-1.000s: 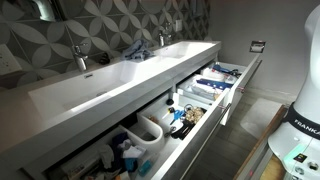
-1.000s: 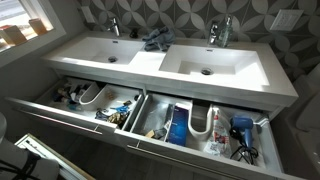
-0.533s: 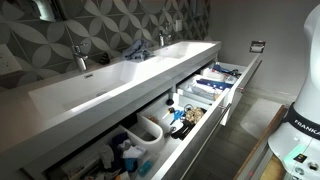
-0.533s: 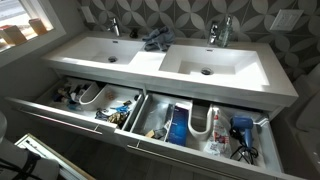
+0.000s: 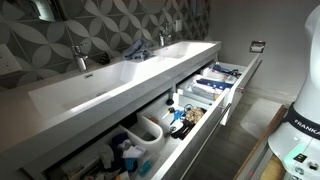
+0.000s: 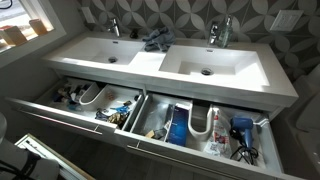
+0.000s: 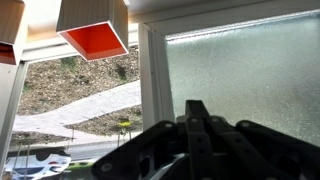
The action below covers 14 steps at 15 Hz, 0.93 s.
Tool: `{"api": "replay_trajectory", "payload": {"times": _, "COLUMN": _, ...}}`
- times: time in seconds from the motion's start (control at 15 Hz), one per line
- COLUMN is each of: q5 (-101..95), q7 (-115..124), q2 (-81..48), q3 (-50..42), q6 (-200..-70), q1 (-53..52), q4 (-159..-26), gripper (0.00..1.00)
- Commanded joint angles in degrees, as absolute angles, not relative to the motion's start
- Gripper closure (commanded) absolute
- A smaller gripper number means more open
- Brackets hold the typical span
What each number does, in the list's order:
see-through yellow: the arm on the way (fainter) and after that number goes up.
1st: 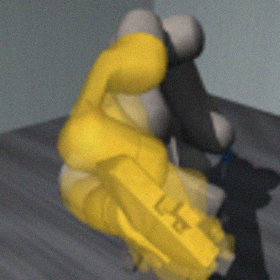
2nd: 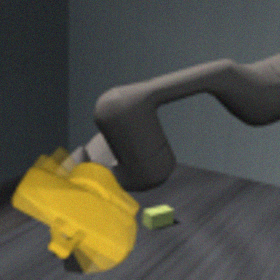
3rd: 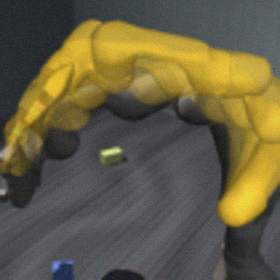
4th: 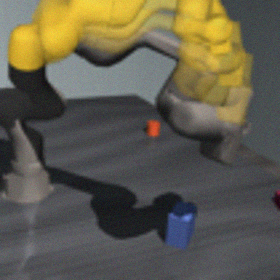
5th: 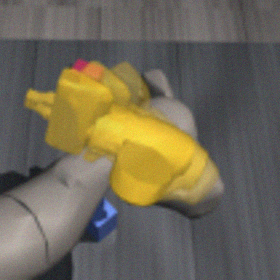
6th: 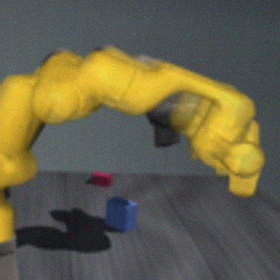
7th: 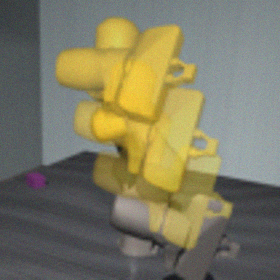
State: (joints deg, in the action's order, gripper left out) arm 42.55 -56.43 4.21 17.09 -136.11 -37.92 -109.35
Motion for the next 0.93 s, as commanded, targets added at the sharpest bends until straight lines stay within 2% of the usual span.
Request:
{"api": "replay_trajectory", "payload": {"times": 0.0, "q5": 47.4, "q7": -61.4, "q2": 0.5, "q3": 19.0, "q6": -135.8, "q1": -35.3, "q4": -108.2, "gripper": 1.0}}
{"api": "replay_trajectory", "payload": {"times": 0.87, "q5": 59.1, "q7": -80.7, "q2": -11.5, "q3": 26.9, "q6": -138.8, "q1": -31.0, "q4": -104.1, "gripper": 1.0}}
